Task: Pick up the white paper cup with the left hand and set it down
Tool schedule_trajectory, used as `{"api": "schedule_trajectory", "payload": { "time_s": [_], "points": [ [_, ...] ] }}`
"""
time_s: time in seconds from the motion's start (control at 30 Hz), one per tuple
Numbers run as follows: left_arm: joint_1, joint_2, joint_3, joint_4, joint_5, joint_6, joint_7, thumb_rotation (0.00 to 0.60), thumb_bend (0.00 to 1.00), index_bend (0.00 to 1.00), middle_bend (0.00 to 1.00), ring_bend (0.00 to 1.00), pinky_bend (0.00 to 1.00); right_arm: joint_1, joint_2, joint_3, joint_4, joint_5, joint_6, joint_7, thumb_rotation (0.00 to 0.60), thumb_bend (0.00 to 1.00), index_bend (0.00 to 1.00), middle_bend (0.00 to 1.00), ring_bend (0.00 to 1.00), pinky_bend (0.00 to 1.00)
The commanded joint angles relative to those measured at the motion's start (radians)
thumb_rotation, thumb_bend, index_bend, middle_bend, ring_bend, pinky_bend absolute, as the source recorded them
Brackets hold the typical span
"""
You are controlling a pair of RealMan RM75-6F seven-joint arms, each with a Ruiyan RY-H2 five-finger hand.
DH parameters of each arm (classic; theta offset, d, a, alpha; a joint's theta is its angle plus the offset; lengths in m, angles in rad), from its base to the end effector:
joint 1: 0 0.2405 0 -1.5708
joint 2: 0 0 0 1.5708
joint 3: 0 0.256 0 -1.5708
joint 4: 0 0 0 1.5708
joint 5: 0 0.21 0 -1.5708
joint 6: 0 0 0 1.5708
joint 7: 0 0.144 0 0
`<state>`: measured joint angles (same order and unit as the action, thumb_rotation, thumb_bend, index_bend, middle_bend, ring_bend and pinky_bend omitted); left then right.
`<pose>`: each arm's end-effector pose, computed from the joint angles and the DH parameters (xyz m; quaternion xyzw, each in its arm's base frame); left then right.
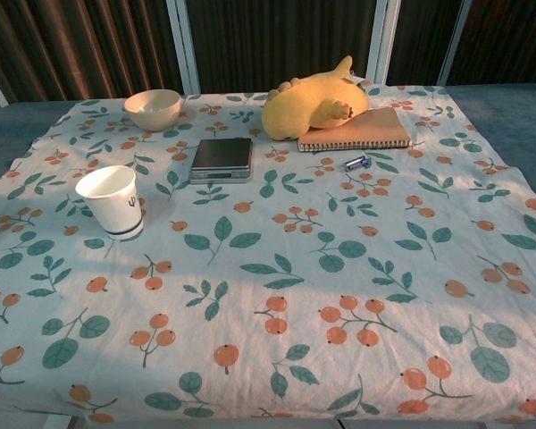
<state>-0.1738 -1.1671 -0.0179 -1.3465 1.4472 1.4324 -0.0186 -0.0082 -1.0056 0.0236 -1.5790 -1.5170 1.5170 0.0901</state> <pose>-0.3528 0.2096 0.1677 -0.6330 -0.3333 -0.3255 0.6182 -0.3372 -0.1459 0.1998 0.5876 -0.3916 0.3507 0.6151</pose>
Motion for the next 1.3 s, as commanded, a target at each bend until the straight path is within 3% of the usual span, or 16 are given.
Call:
{"api": "schedule_trajectory", "payload": {
  "time_s": [0.03,0.43,0.63,0.9,1.1,1.3],
  "points": [
    [0.002,-0.003,-0.002,0.003,0.002,0.001,-0.006,0.600,0.37,0.00,0.00,0.00,0.00,0.002,0.001,-0.001,-0.002,-0.003,-0.003,0.002,0.600,0.00,0.00,0.00,0.00,0.00],
    [-0.013,0.017,-0.007,-0.036,0.033,-0.019,-0.009,0.600,0.37,0.00,0.00,0.00,0.00,0.003,0.007,-0.005,-0.016,-0.007,-0.011,-0.001,0.600,0.00,0.00,0.00,0.00,0.00],
    [-0.064,0.065,-0.014,-0.172,0.065,-0.067,0.111,0.600,0.36,0.00,0.00,0.00,0.00,0.004,0.015,-0.003,-0.028,-0.006,-0.012,-0.002,0.600,0.00,0.00,0.00,0.00,0.00],
    [-0.216,0.096,-0.084,-0.395,0.056,-0.224,0.341,0.600,0.33,0.00,0.00,0.00,0.00,0.003,0.011,0.007,-0.027,0.011,-0.008,-0.021,0.600,0.00,0.00,0.00,0.00,0.00],
    [-0.367,0.048,-0.150,-0.497,-0.181,-0.418,0.672,0.600,0.32,0.00,0.00,0.00,0.00,-0.004,0.014,0.007,-0.026,0.015,0.000,-0.021,0.600,0.00,0.00,0.00,0.00,0.00],
    [-0.503,-0.046,-0.149,-0.490,-0.504,-0.479,0.962,0.600,0.30,0.00,0.00,0.00,0.00,-0.002,0.017,0.009,-0.018,0.025,-0.013,-0.013,0.600,0.00,0.00,0.00,0.00,0.00]
  ]
}}
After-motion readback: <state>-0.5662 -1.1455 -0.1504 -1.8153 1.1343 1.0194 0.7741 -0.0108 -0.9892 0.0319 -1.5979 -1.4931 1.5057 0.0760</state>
